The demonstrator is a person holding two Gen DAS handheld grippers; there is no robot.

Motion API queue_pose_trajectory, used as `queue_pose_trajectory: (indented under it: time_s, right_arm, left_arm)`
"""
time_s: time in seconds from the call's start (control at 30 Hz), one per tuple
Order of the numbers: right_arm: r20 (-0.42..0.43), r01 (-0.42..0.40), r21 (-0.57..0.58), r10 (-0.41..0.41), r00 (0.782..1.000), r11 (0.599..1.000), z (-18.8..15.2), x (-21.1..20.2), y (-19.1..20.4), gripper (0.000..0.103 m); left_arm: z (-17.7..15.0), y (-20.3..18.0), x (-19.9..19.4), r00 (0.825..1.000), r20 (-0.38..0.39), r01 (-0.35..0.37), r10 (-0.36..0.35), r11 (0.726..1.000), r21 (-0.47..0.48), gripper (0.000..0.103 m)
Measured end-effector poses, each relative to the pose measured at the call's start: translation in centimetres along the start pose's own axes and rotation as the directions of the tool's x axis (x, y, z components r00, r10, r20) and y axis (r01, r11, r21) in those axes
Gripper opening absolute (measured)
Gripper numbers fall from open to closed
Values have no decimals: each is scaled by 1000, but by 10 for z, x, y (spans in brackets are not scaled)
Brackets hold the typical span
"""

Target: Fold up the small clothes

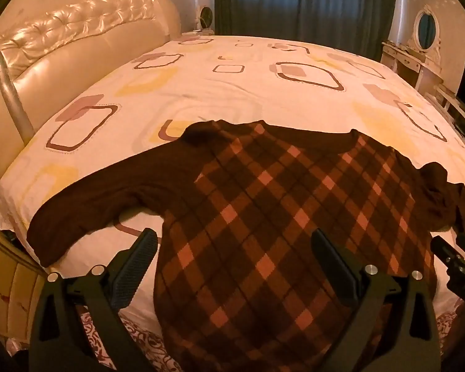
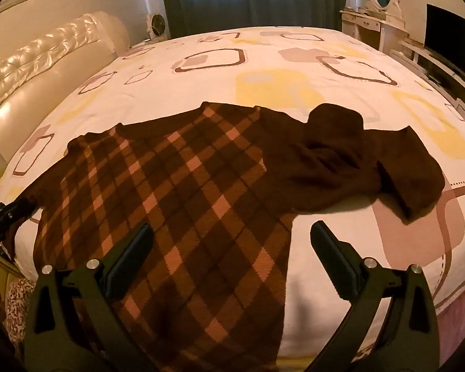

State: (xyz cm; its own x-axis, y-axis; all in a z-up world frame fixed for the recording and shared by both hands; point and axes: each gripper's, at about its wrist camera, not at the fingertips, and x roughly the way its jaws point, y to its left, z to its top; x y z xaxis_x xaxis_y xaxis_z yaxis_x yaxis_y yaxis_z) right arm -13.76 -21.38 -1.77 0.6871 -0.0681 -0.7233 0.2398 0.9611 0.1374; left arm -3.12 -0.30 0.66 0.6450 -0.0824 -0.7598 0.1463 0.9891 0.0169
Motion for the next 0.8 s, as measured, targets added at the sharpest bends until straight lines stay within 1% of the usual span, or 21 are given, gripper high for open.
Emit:
queue_pose_trajectory:
  time_s: [0.8]
  right_arm:
    - [-12, -5, -24, 5, 1000, 1000, -5, 4, 7, 101]
  left_arm:
    - [-2, -8, -4, 1000, 0, 8, -8, 1000, -3, 99]
